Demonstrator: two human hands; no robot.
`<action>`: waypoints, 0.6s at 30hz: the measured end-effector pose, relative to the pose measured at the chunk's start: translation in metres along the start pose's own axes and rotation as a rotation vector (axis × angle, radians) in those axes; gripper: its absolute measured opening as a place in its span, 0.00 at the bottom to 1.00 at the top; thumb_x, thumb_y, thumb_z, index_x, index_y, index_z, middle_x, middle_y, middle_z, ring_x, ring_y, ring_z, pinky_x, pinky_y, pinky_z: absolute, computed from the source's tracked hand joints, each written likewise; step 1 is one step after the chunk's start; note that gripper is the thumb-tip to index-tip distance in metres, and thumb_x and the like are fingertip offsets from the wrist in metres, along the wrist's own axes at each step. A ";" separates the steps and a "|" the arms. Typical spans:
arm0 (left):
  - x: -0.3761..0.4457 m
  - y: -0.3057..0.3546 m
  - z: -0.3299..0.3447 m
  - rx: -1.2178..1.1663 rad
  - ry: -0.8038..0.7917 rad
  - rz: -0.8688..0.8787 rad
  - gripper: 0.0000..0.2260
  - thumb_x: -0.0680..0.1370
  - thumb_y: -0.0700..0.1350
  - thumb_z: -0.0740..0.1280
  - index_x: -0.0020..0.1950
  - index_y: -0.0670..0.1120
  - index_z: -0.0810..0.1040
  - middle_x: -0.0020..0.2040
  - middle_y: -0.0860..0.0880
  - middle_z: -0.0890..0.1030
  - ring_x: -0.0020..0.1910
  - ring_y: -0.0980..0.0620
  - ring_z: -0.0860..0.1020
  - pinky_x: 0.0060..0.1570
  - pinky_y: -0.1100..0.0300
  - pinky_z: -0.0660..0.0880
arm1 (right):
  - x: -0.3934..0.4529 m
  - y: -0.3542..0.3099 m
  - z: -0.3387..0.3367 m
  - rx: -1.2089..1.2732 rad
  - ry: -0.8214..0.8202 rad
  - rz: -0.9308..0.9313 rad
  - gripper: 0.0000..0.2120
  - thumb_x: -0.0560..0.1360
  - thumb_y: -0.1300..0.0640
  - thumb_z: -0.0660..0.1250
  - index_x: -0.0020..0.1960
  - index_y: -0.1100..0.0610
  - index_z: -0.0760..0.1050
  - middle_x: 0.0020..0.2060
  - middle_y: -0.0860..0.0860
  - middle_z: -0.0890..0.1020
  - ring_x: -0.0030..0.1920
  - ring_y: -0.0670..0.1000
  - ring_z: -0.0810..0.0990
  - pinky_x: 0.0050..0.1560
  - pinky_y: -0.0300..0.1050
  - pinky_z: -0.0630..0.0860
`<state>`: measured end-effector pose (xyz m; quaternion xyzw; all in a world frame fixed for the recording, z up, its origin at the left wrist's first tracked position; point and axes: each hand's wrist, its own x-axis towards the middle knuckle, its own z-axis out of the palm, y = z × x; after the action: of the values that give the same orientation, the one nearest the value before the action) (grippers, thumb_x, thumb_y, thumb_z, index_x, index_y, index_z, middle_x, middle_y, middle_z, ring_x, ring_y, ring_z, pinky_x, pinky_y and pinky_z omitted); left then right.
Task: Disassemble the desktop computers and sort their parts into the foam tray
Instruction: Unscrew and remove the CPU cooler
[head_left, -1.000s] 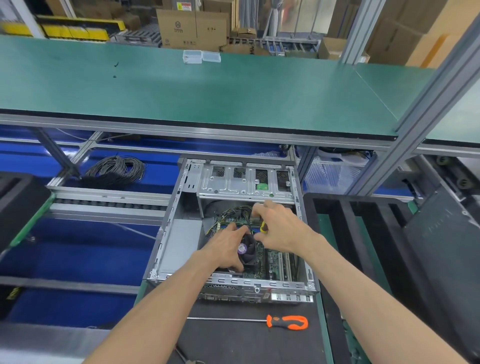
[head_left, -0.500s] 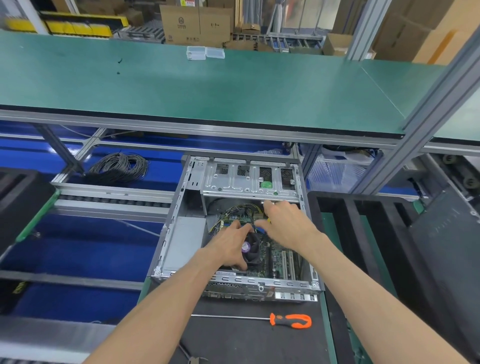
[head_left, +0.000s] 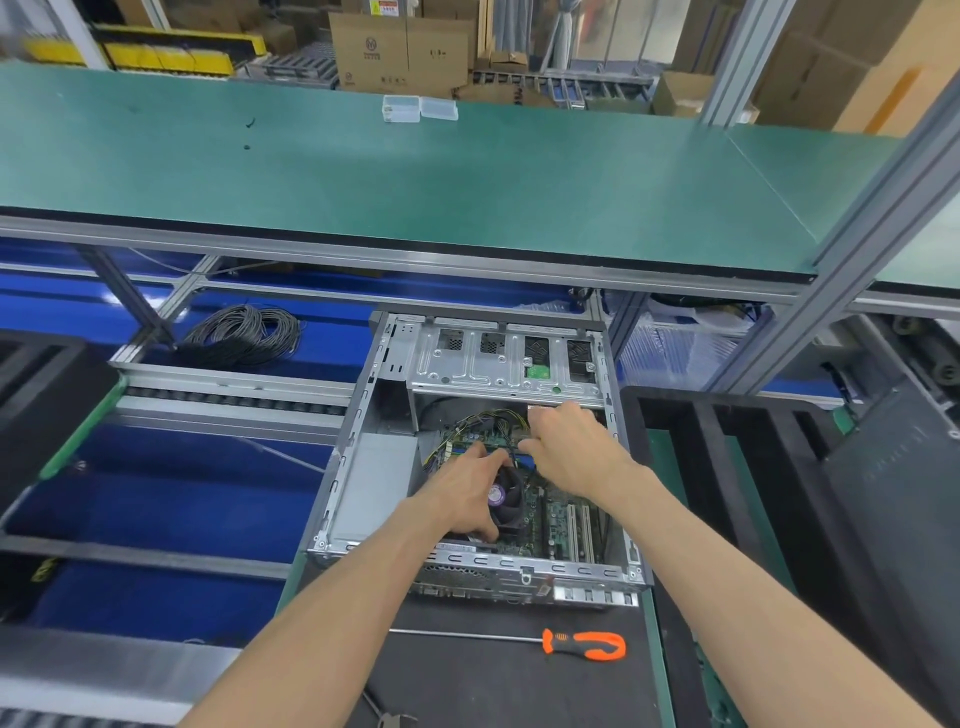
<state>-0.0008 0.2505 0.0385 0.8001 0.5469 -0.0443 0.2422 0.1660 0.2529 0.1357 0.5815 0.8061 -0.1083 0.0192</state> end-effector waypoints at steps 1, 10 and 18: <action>0.000 0.000 0.000 -0.002 0.000 0.000 0.46 0.59 0.50 0.82 0.72 0.52 0.63 0.60 0.47 0.68 0.50 0.41 0.76 0.45 0.48 0.79 | 0.000 -0.002 0.001 0.006 -0.012 -0.056 0.12 0.80 0.56 0.64 0.41 0.55 0.66 0.34 0.50 0.68 0.38 0.58 0.72 0.33 0.48 0.65; -0.001 0.001 -0.001 -0.010 0.007 0.009 0.45 0.59 0.49 0.81 0.72 0.52 0.64 0.58 0.47 0.68 0.47 0.43 0.75 0.45 0.48 0.79 | -0.005 0.006 -0.004 0.009 0.034 -0.029 0.15 0.79 0.44 0.66 0.51 0.56 0.71 0.39 0.52 0.73 0.42 0.59 0.78 0.37 0.49 0.72; 0.002 0.000 0.001 -0.007 0.027 0.015 0.43 0.58 0.51 0.81 0.70 0.53 0.65 0.55 0.50 0.65 0.45 0.45 0.73 0.39 0.55 0.72 | -0.014 0.011 -0.007 0.058 -0.105 -0.218 0.12 0.71 0.70 0.68 0.42 0.53 0.75 0.46 0.49 0.75 0.47 0.55 0.77 0.44 0.51 0.76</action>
<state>0.0002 0.2519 0.0369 0.8039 0.5442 -0.0295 0.2380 0.1813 0.2449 0.1431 0.4842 0.8589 -0.1634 0.0327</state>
